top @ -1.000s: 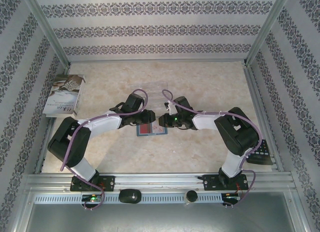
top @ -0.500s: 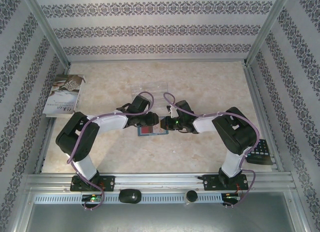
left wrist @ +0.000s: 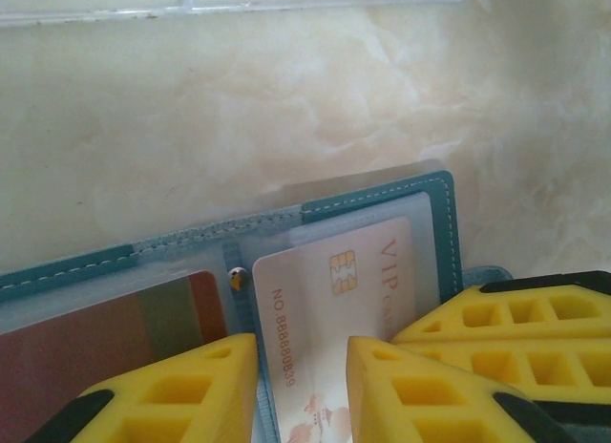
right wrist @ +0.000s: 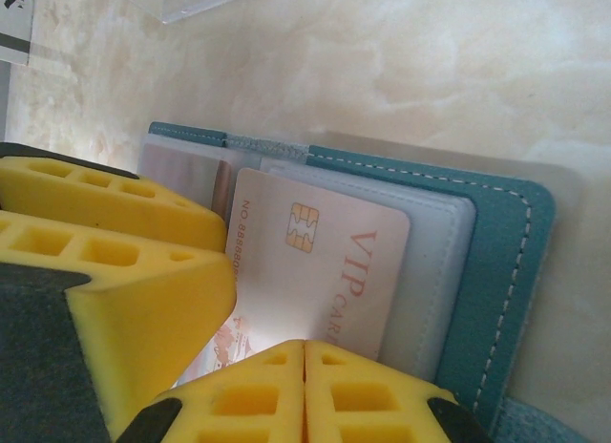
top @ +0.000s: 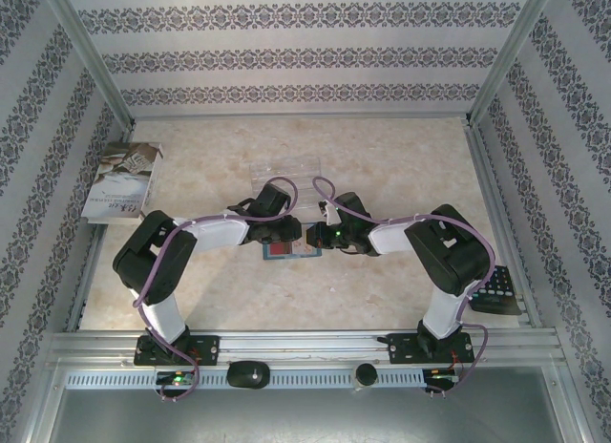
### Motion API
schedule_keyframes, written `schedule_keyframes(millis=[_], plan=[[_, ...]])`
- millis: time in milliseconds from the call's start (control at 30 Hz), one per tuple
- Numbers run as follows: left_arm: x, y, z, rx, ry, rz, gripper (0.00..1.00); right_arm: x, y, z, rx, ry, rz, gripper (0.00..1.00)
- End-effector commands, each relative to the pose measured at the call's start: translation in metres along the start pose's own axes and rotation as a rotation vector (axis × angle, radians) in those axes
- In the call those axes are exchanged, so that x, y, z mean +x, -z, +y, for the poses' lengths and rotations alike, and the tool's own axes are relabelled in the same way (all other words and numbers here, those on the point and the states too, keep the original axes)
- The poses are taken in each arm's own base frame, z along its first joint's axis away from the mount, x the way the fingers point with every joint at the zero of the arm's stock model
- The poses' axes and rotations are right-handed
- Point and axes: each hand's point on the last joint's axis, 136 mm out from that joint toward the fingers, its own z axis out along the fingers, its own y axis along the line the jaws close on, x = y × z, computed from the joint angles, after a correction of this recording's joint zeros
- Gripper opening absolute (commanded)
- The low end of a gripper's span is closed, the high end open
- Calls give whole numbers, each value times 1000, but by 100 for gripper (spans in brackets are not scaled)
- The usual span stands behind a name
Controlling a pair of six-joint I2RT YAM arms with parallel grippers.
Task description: Take the credit cards out of the card holder
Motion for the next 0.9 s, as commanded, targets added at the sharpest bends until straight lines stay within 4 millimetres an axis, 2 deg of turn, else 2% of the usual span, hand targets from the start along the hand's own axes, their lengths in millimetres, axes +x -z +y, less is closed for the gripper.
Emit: schedule_keyframes(millis=[0,400,567,633,800,867], plan=[[16,-9,13,-41,-1,43,28,20,-4,-37,125,-56,35,8],[20,-11,17,11,39,28,17,19,-4,-37,124,-60,35,8],[18,-10,15,27,42,16,3,21,-5,-39,128,-69,40,8],[18,-9,16,28,42,12,0,21,-5,-40,134,-76,40,10],[18,-6,16,42,47,-5,0,20,0,-44,155,-89,19,25],[17,-3,15,56,47,-16,0,20,3,-48,171,-97,9,26]])
